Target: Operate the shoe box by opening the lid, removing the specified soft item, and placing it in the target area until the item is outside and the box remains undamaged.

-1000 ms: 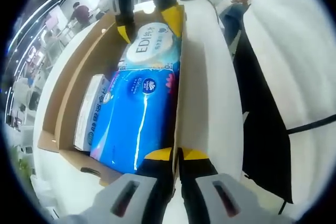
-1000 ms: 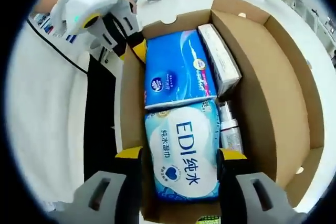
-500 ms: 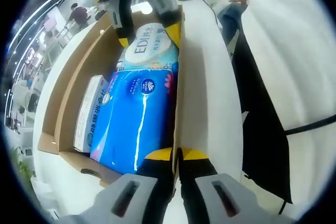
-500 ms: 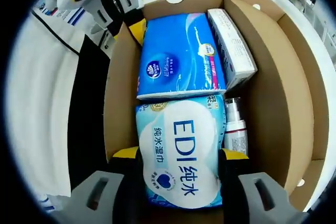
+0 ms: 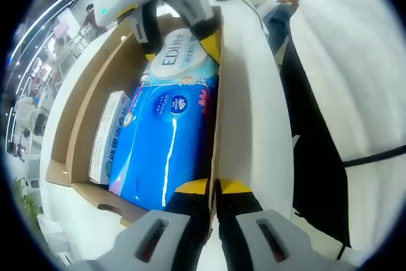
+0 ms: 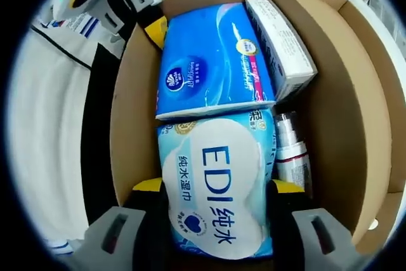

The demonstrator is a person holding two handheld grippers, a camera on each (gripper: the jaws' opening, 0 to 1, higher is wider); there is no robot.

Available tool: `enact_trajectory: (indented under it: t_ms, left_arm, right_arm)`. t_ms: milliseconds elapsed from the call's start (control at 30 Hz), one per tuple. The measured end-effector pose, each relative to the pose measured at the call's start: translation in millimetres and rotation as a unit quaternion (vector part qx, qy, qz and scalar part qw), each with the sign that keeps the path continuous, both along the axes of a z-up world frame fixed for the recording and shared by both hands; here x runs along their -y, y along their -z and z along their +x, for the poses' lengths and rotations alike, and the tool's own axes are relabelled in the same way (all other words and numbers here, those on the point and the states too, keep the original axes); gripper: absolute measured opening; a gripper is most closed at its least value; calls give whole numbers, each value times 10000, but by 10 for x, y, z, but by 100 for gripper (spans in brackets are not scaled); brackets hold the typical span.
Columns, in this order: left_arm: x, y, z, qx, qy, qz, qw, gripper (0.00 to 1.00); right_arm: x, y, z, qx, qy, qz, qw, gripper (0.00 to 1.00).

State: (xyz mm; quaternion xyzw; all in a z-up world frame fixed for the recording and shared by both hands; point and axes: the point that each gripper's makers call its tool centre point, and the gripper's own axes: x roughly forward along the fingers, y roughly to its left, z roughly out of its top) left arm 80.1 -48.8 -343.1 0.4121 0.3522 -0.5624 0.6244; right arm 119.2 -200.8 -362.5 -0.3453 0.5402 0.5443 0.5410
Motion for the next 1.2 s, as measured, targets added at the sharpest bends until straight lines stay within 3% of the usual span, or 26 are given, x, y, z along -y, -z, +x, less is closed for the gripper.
enact_trajectory:
  t_ms: [233,300,333,500,700,767,867,1200]
  left_arm:
    - [-4,2,2,8,29,1,10000,3]
    - [-7,7,-4,80,119,-9,9999,3]
    - [9,-8,-11,253,423,-110,9987,3]
    - [10,-20,11,147,232,-120,9996,3]
    - [10,-16,5,98,132,-131,9998,3]
    - [11,-20,7,99,130,-131,9998,3]
    - [10,-17,8,84,115,-113,9998,3]
    - [13,-16,4,91,95,-106,9999,3]
  right_arm:
    - [-9,-8,-10,4,-174,-21,9998,61]
    - [-2,-16,-4,20,-236,-26,9997,61]
    - [4,-21,24,36,-193,1,9998,61]
    - [1,-34,118,54,-62,83,9999,61]
    - [13,28,78,193,-414,-261,9986,65]
    - [50,110,59,400,-810,-632,9939,67]
    - [58,144,51,536,-840,-950,9905,68]
    - [59,192,71,933,-778,-1013,9874,68]
